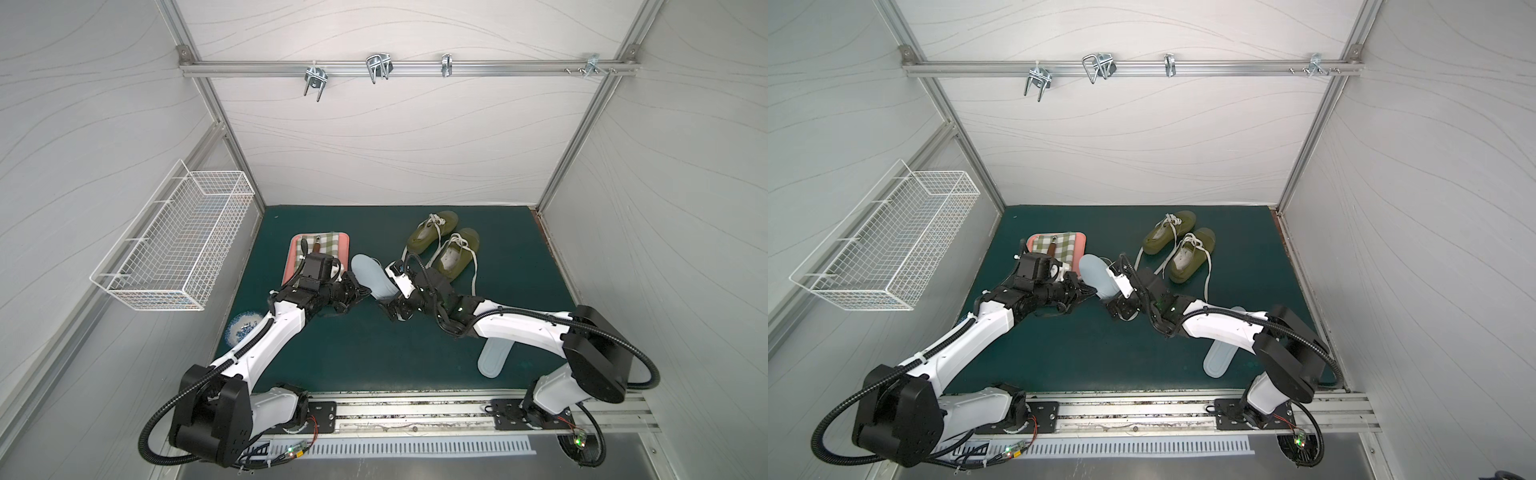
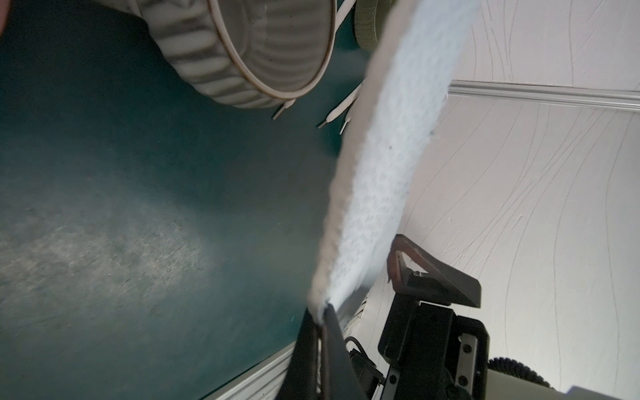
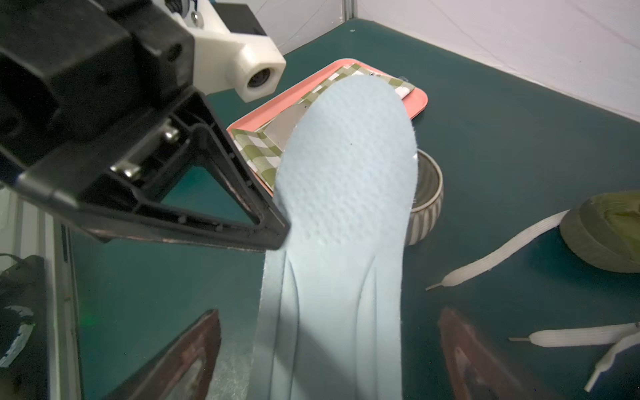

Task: Insert the insole into the shoe
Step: Pick up the insole from the center of the board.

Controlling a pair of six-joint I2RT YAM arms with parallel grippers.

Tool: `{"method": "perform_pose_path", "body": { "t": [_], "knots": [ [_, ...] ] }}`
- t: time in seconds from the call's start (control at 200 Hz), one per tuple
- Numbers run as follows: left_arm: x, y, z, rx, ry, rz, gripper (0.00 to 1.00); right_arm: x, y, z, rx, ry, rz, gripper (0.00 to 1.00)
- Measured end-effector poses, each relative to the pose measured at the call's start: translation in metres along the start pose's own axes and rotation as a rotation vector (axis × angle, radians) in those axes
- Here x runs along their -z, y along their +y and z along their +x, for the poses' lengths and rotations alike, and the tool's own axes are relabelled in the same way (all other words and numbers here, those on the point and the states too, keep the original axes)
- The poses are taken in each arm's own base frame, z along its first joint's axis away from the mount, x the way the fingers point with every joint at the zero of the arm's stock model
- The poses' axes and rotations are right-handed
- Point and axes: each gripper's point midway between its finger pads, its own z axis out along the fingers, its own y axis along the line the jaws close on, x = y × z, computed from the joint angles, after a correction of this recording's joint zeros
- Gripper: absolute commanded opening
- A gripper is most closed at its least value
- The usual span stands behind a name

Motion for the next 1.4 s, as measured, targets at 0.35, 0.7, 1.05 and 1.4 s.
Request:
{"method": "perform_pose_path", "body": {
  "t": [0.35, 0.7, 1.05, 1.4],
  "knots": [
    [0.0, -0.003, 0.001, 0.016, 0.008, 0.014, 0.0, -0.019, 0.006, 0.017, 0.005, 0.06, -0.049, 0.97],
    [-0.003, 0.001, 0.003, 0.049, 0.02, 0.023, 0.0, -0.027, 0.001, 0.016, 0.027, 0.059, -0.017, 0.88],
    [-0.005, 0.004, 0.006, 0.069, 0.024, 0.042, 0.0, -0.027, 0.0, 0.014, 0.044, 0.05, -0.014, 0.65],
    [-0.006, 0.001, 0.004, 0.089, 0.018, 0.067, 0.14, -0.027, -0.002, 0.011, 0.045, 0.037, -0.01, 0.48]
  ]
}}
